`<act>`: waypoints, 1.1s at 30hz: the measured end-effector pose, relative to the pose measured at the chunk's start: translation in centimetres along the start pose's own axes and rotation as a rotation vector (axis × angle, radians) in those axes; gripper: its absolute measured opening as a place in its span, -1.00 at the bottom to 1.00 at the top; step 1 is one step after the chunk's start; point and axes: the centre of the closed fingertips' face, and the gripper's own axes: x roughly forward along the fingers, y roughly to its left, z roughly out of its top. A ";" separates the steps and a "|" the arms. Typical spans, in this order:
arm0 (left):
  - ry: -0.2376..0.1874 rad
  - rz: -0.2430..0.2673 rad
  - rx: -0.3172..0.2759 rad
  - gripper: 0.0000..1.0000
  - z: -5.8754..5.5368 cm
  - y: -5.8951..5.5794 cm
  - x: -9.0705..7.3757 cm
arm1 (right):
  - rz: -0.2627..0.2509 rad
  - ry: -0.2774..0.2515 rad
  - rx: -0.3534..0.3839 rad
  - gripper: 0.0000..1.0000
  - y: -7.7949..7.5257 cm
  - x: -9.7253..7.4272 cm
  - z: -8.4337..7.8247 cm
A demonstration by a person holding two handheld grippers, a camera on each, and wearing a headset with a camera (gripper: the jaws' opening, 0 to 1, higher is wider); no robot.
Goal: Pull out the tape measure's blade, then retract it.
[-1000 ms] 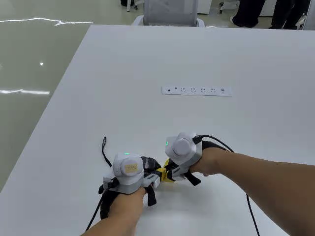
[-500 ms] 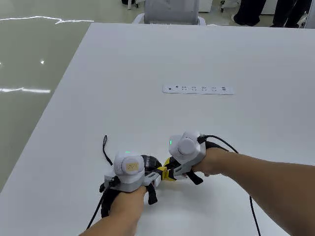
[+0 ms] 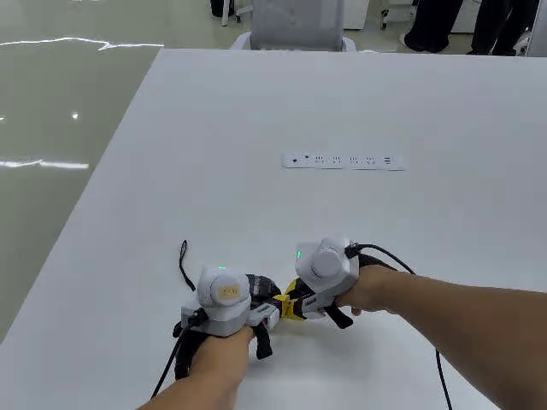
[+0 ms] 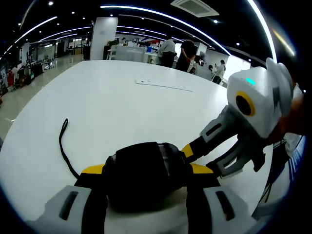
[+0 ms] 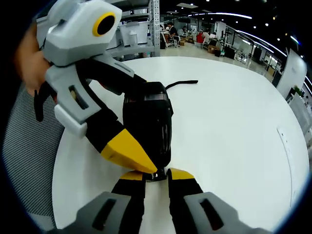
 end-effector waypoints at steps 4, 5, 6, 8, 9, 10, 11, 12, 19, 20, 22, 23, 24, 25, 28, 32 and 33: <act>0.007 -0.014 0.001 0.26 0.0 0.0 -0.1 | -0.042 0.008 0.009 -0.20 -0.8 -0.4 -0.5; 0.008 -0.016 0.002 0.26 0.0 0.0 -0.1 | -0.042 0.007 0.009 -0.20 -0.7 -0.5 -0.7; 0.009 -0.016 0.002 0.25 0.0 0.0 -0.1 | -0.037 0.008 0.007 -0.27 -0.5 -0.7 -0.9; 0.008 -0.015 0.002 0.25 0.0 0.0 -0.1 | -0.036 0.007 0.000 -0.34 -0.1 -1.0 -1.2; 0.007 -0.014 0.002 0.26 0.0 0.0 -0.1 | -0.038 0.006 -0.002 -0.38 0.0 -1.1 -1.4; 0.007 -0.014 0.002 0.26 0.0 0.0 -0.1 | -0.040 0.006 0.000 -0.39 0.1 -1.2 -1.5; 0.007 -0.014 0.003 0.26 0.0 -0.1 -0.1 | -0.044 0.004 -0.001 -0.40 0.2 -1.4 -1.6; 0.008 -0.014 0.004 0.26 0.0 0.0 -0.1 | -0.047 0.003 0.001 -0.41 0.2 -1.5 -1.7; 0.023 -0.034 0.027 0.27 -0.1 -0.1 -0.2 | -0.081 0.006 0.046 -0.23 0.4 -2.6 -3.2; 0.027 -0.041 0.040 0.27 -0.2 -0.2 -0.2 | -0.090 0.007 0.053 -0.21 0.3 -2.8 -3.5; 0.021 -0.064 0.038 0.26 -0.2 -0.1 -0.3 | -0.106 0.003 0.083 -0.13 0.3 -3.4 -4.0; 0.020 -0.077 0.044 0.25 -0.1 -0.1 -0.4 | -0.115 -0.004 0.097 -0.08 0.3 -3.7 -4.1; 0.007 -0.093 0.066 0.24 0.3 -0.1 -0.7 | -0.125 -0.016 0.113 -0.01 0.4 -4.1 -4.2; -0.004 -0.101 0.081 0.26 0.6 -0.1 -0.9 | -0.131 -0.021 0.125 0.03 0.5 -4.4 -4.2; -0.030 -0.201 0.093 0.47 1.5 -1.1 -1.5 | -0.142 -0.037 0.165 0.13 0.8 -5.2 -4.6; -0.050 -0.236 0.195 0.73 2.1 -0.2 -2.9 | -0.202 -0.077 0.218 0.30 0.8 -6.6 -4.7; -0.044 -0.227 0.206 0.76 2.0 0.3 -3.2 | -0.215 -0.082 0.224 0.34 0.8 -7.0 -4.8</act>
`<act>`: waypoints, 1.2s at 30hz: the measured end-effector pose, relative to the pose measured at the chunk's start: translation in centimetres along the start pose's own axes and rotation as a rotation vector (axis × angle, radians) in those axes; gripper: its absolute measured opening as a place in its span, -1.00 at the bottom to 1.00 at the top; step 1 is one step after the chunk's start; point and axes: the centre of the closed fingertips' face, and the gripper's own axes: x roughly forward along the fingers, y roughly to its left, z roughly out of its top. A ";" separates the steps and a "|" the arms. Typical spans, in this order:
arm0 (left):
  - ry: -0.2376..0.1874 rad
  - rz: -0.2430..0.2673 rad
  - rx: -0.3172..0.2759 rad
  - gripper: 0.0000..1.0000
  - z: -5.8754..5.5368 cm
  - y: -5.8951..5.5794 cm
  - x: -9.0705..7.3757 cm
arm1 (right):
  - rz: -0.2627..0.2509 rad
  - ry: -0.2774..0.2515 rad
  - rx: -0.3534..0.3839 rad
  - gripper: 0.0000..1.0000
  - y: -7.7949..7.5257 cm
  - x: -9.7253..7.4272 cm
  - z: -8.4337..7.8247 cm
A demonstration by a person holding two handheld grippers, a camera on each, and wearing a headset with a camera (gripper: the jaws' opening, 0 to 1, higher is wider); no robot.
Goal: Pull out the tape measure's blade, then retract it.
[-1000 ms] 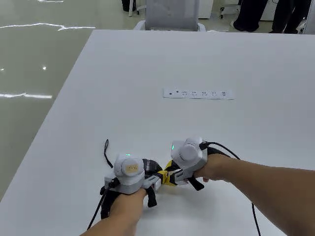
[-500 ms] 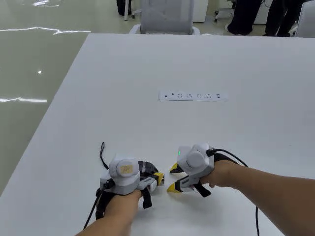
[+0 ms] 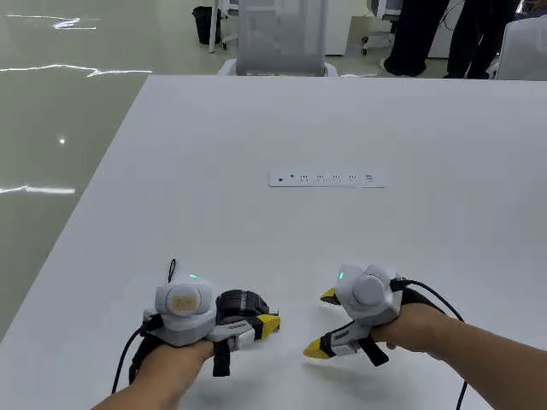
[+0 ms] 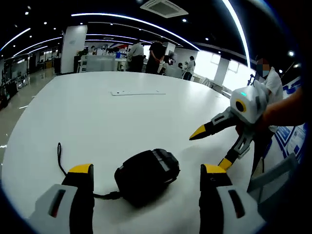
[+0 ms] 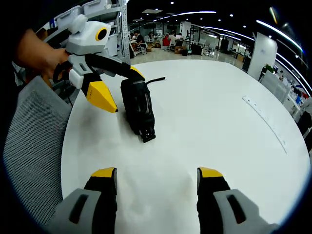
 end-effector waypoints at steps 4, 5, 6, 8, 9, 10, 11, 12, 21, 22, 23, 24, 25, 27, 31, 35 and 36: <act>0.002 0.008 -0.033 0.96 -0.2 1.6 -1.8 | -0.044 -0.040 0.045 0.41 -0.3 -1.7 -0.2; -0.010 0.013 -0.030 0.97 -0.2 2.0 -2.1 | -0.052 -0.048 0.056 0.42 -0.3 -2.1 -0.2; -0.018 0.016 -0.021 0.96 -0.1 2.4 -2.6 | -0.069 -0.057 0.064 0.44 -0.5 -2.5 -0.4; -0.023 0.020 -0.008 0.98 0.1 2.9 -3.5 | -0.108 -0.078 0.075 0.48 -0.9 -3.5 -0.7; -0.029 0.023 0.010 0.98 0.2 3.1 -3.9 | -0.131 -0.088 0.086 0.53 -1.1 -4.0 -0.8; -0.033 0.024 0.026 0.98 0.3 3.3 -4.2 | -0.145 -0.101 0.103 0.56 -1.3 -4.3 -0.8; -0.036 0.021 0.030 0.98 0.3 3.5 -4.7 | -0.158 -0.115 0.136 0.59 -1.5 -5.0 -1.1; -0.035 0.021 0.029 0.98 0.3 3.7 -4.9 | -0.160 -0.125 0.150 0.61 -1.5 -5.4 -1.2; 0.019 -0.018 0.007 0.98 -1.8 4.7 -8.6 | -0.240 -0.152 0.274 0.77 -1.5 -9.7 -3.7; 0.022 -0.007 0.003 0.98 -2.0 5.1 -8.8 | -0.253 -0.163 0.279 0.77 -1.6 -10.1 -3.9; 0.010 0.010 0.004 0.98 -2.1 5.5 -9.2 | -0.271 -0.187 0.301 0.78 -1.7 -10.6 -4.2; -0.008 0.025 0.008 0.98 -1.9 5.9 -9.5 | -0.278 -0.189 0.316 0.80 -1.5 -11.0 -4.4; -0.013 0.033 0.002 0.98 -2.1 6.2 -9.8 | -0.284 -0.188 0.322 0.83 -1.4 -11.3 -4.8; -0.002 0.046 -0.020 0.98 -2.4 6.6 -10.2 | -0.303 -0.206 0.330 0.90 -1.4 -11.9 -5.5; -0.013 0.078 -0.003 0.98 -2.9 7.1 -11.2 | -0.360 -0.236 0.308 1.00 -1.2 -13.2 -6.8; -0.032 0.081 -0.010 0.98 -3.2 7.3 -11.9 | -0.370 -0.214 0.334 1.00 -0.6 -13.6 -8.2; -0.016 0.079 -0.018 0.98 -3.8 7.4 -12.0 | -0.370 -0.205 0.347 1.00 -0.2 -13.8 -8.5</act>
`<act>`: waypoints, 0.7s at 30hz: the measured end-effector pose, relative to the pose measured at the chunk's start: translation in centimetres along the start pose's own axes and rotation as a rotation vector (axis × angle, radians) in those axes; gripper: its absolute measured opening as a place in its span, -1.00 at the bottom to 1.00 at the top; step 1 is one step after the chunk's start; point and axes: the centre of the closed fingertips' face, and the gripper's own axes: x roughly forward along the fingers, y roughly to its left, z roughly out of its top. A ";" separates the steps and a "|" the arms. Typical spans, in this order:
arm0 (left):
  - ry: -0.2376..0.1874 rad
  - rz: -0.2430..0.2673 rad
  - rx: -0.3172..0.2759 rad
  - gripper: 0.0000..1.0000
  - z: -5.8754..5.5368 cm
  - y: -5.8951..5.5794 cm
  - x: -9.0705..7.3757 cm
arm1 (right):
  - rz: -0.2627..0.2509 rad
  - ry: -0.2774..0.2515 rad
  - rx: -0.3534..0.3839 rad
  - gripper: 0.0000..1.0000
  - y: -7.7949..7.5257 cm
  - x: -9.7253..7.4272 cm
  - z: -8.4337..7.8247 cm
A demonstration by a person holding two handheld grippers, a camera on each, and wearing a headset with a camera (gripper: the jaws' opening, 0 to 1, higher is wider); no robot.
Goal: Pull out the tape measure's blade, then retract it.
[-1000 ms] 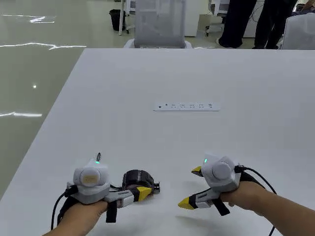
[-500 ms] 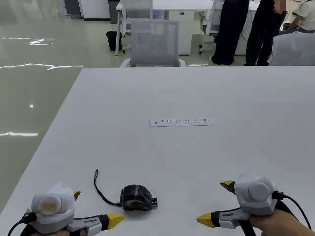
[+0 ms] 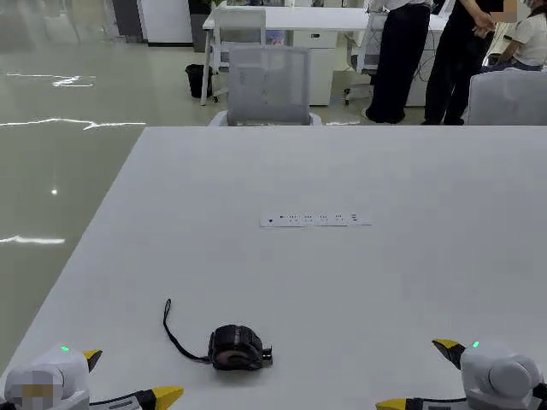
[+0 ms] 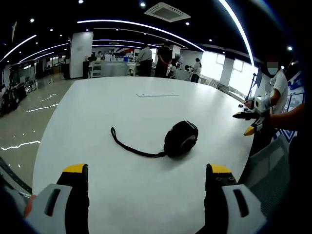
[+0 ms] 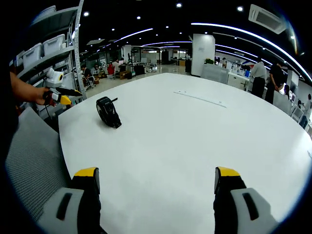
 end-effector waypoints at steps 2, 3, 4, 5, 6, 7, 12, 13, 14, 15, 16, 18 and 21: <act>0.014 0.000 -0.014 0.98 -0.7 0.3 -0.3 | -0.005 0.001 0.026 1.00 0.1 -0.3 -0.4; 0.008 -0.005 -0.030 0.98 -0.9 0.5 -0.4 | -0.008 -0.001 0.034 1.00 0.1 -0.4 -0.4; -0.004 -0.007 -0.049 0.98 -0.9 0.6 -0.5 | -0.012 0.004 0.046 1.00 0.1 -0.5 -0.6; -0.005 -0.001 -0.075 0.98 -1.1 0.3 -0.8 | -0.020 0.027 0.076 1.00 0.1 -0.5 -1.1; -0.017 0.014 -0.094 0.98 -1.1 0.5 -0.9 | -0.023 0.021 0.069 1.00 0.0 -0.5 -1.0; -0.021 0.027 -0.092 0.98 -1.2 0.9 -1.1 | -0.050 0.021 0.051 1.00 -0.4 -0.6 -1.0; -0.057 0.037 -0.042 0.98 -0.7 1.2 -1.6 | -0.034 0.009 0.044 1.00 0.0 -0.7 -0.8; -0.065 0.035 -0.037 0.98 -0.5 1.1 -1.7 | -0.032 0.005 0.044 1.00 0.0 -0.8 -0.7; -0.077 0.035 -0.023 0.98 -0.3 1.1 -1.8 | -0.031 0.000 0.043 1.00 0.0 -0.8 -0.7; -0.087 0.036 -0.012 0.99 -0.1 1.1 -1.8 | -0.035 -0.005 0.037 1.00 0.0 -0.8 -0.6; -0.095 0.036 -0.007 0.98 0.0 1.1 -1.9 | -0.035 -0.006 0.036 1.00 0.0 -0.8 -0.5; -0.107 0.030 0.001 0.98 0.2 1.0 -1.9 | -0.038 -0.027 0.018 1.00 -0.1 -0.9 -0.2; -0.116 0.024 0.020 0.98 0.1 0.8 -2.1 | -0.040 -0.049 0.001 1.00 -0.1 -1.0 0.1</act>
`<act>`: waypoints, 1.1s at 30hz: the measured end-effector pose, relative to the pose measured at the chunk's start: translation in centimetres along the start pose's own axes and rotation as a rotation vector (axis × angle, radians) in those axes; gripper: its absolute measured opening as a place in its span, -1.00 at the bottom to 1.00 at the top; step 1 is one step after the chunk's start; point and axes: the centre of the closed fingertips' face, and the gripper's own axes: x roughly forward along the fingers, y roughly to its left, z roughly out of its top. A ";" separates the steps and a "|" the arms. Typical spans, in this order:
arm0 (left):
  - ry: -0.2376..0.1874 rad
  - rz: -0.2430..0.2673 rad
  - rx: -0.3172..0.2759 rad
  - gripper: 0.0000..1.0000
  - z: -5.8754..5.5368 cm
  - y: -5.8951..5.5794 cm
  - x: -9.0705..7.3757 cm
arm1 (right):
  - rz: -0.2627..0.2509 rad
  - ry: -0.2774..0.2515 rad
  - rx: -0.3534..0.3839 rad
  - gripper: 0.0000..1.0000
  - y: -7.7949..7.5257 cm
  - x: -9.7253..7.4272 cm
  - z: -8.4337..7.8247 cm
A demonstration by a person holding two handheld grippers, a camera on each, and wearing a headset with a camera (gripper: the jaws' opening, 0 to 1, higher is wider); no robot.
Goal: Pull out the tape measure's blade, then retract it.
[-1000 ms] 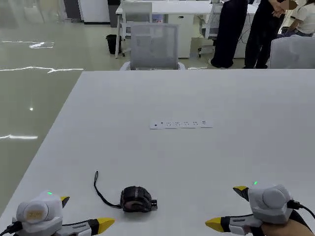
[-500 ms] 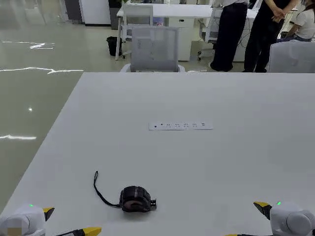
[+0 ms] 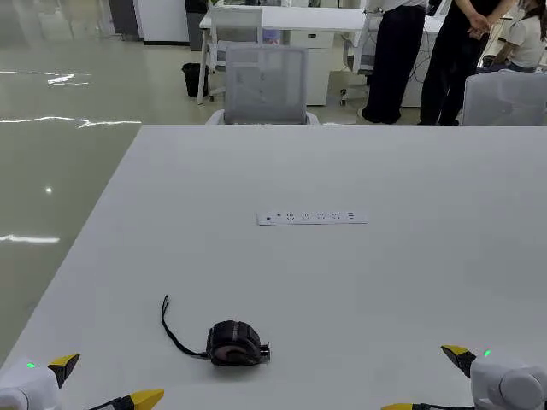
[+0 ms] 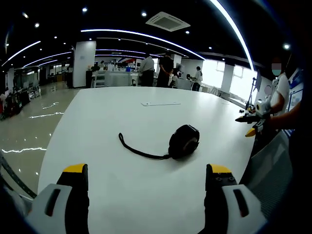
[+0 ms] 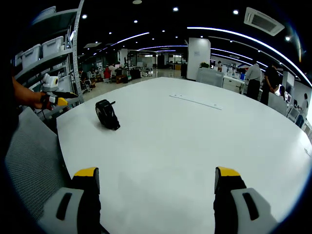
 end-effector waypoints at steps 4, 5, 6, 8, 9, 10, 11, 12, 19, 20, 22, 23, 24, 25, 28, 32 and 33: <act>0.041 -0.011 -0.005 0.98 -0.9 -0.4 0.0 | 0.003 -0.011 -0.012 1.00 0.0 -0.2 0.0; 0.042 -0.013 0.008 0.98 -1.0 -0.5 0.0 | 0.005 -0.009 -0.010 1.00 0.0 -0.2 -0.1; 0.038 -0.023 0.007 0.98 -1.0 -0.8 -0.1 | 0.006 -0.001 -0.007 1.00 0.0 -0.2 -0.4; 0.044 -0.026 0.000 0.98 -1.1 -1.1 -0.2 | 0.006 0.003 -0.010 1.00 0.1 -0.2 -0.6; 0.046 -0.024 -0.002 0.98 -1.2 -1.1 -0.3 | 0.005 0.006 -0.008 1.00 0.1 -0.3 -0.6; 0.042 -0.024 -0.004 0.98 -1.3 -1.0 -0.2 | 0.008 0.005 0.000 1.00 0.2 -0.3 -0.6; 0.031 -0.024 -0.007 0.98 -1.2 -1.0 -0.3 | 0.010 0.010 0.011 1.00 0.3 -0.2 -0.7; 0.025 -0.022 -0.009 0.98 -1.1 -0.9 -0.3 | 0.009 0.015 0.013 1.00 0.3 -0.2 -0.9; 0.046 -0.009 -0.045 0.98 -1.5 -0.2 -0.3 | 0.010 0.012 0.008 1.00 0.3 -0.1 -1.0; 0.046 -0.009 -0.043 0.98 -1.6 -0.1 -0.3 | 0.009 0.014 0.009 1.00 0.3 -0.1 -1.1; 0.046 -0.008 -0.041 0.98 -1.7 -0.1 -0.3 | 0.006 0.021 0.023 1.00 0.2 -0.1 -1.4; 0.048 -0.007 -0.043 0.98 -1.7 -0.1 -0.3 | 0.005 0.020 0.022 1.00 0.3 -0.1 -1.4; 0.049 -0.007 -0.043 0.98 -1.8 -0.1 -0.3 | 0.005 0.017 0.019 1.00 0.3 -0.2 -1.4; 0.049 -0.006 -0.041 0.98 -1.9 -0.1 -0.3 | 0.006 0.019 0.020 1.00 0.4 -0.2 -1.5; 0.053 -0.007 -0.046 0.98 -2.0 -0.2 -0.3 | 0.007 0.021 0.020 1.00 0.4 -0.2 -1.6; 0.053 -0.006 -0.050 0.98 -2.0 0.0 -0.3 | 0.004 0.020 0.018 1.00 0.4 -0.2 -1.5; 0.052 -0.004 -0.048 0.98 -2.0 0.0 -0.3 | 0.004 0.020 0.017 1.00 0.4 -0.2 -1.5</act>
